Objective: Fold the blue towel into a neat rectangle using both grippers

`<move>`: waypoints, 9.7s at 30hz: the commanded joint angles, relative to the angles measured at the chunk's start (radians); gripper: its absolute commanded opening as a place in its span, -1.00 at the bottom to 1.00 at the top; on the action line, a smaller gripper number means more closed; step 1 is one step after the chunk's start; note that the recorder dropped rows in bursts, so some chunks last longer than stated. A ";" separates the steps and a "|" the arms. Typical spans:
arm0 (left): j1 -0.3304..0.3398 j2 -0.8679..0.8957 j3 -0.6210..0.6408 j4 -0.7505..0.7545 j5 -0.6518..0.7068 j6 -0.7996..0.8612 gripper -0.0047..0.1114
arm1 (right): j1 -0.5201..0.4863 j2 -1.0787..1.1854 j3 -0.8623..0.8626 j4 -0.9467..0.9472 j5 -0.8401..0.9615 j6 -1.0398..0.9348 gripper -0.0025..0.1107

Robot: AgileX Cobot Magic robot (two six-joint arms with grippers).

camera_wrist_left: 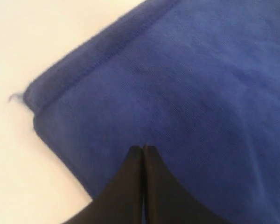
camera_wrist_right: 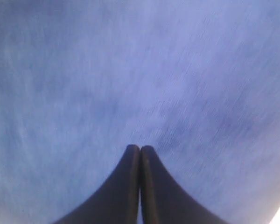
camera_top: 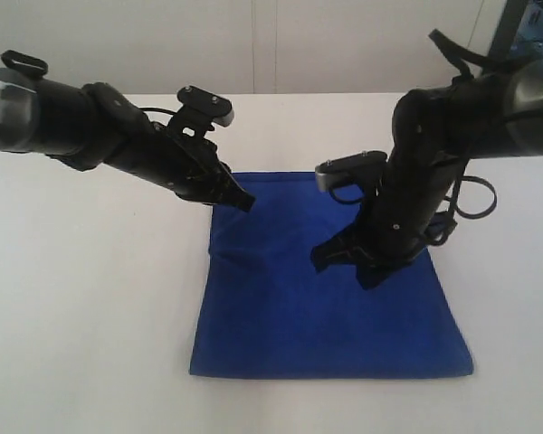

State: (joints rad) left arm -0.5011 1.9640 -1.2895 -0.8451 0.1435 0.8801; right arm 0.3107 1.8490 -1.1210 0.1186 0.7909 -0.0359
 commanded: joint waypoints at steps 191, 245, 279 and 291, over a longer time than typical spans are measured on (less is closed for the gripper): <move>-0.072 -0.566 0.510 0.407 0.353 -0.377 -0.92 | 0.117 -0.325 0.547 -0.306 -0.163 0.011 -0.96; -0.230 -0.581 0.634 0.308 0.252 0.038 -0.34 | 0.120 -0.638 0.702 -0.111 -0.233 -0.551 -0.40; -0.230 -0.400 0.673 0.307 0.129 0.215 -0.26 | 0.120 -0.414 0.702 -0.119 -0.379 -0.590 -0.40; -0.230 -0.442 0.671 0.299 0.247 0.212 -0.92 | 0.120 -0.500 0.689 -0.119 -0.259 -0.590 -0.96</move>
State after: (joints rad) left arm -0.7239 1.5551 -0.6230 -0.5345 0.3207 1.0987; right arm 0.4362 1.3967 -0.4263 0.0000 0.4695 -0.6154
